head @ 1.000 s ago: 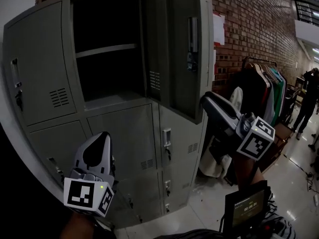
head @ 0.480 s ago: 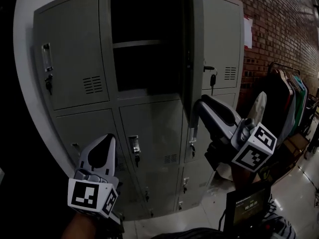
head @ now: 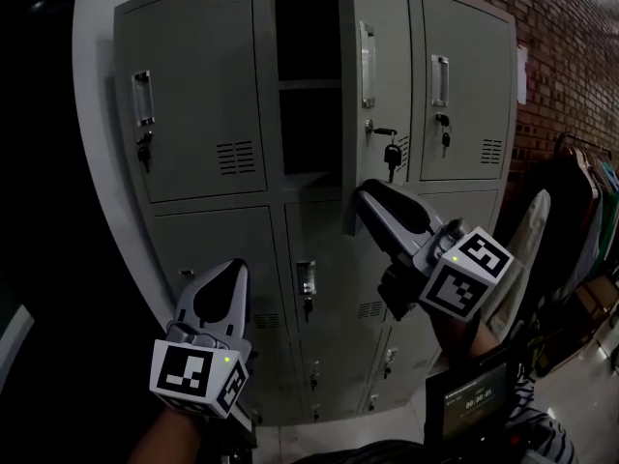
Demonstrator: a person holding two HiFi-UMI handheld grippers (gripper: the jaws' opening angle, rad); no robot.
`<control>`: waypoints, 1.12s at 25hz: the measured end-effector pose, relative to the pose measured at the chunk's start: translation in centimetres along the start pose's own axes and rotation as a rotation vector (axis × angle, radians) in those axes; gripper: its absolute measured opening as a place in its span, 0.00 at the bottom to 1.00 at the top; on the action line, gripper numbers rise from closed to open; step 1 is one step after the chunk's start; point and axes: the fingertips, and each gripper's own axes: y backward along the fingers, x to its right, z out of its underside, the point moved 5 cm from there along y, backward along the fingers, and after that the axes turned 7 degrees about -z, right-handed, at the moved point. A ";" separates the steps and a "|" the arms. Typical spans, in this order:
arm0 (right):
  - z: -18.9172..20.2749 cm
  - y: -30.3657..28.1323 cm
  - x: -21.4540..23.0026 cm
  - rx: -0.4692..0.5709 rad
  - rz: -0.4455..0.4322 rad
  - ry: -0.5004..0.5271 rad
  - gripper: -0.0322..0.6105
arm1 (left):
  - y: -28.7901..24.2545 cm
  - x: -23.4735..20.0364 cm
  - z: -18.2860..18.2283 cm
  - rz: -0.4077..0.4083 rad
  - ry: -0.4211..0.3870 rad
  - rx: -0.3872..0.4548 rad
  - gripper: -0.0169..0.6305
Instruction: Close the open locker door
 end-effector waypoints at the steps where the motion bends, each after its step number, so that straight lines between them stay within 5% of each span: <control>1: 0.4 -0.7 0.1 -0.005 0.004 -0.001 0.16 | 0.0 -0.3 0.2 -0.004 0.011 -0.002 0.03; 7: 3.1 -4.7 1.8 -0.037 0.069 0.005 0.07 | -0.6 -2.2 1.0 -0.024 0.054 0.008 0.03; 28: 10.1 -11.7 10.0 -0.276 0.221 0.056 0.05 | -3.7 -5.7 2.0 -0.073 0.025 -0.030 0.03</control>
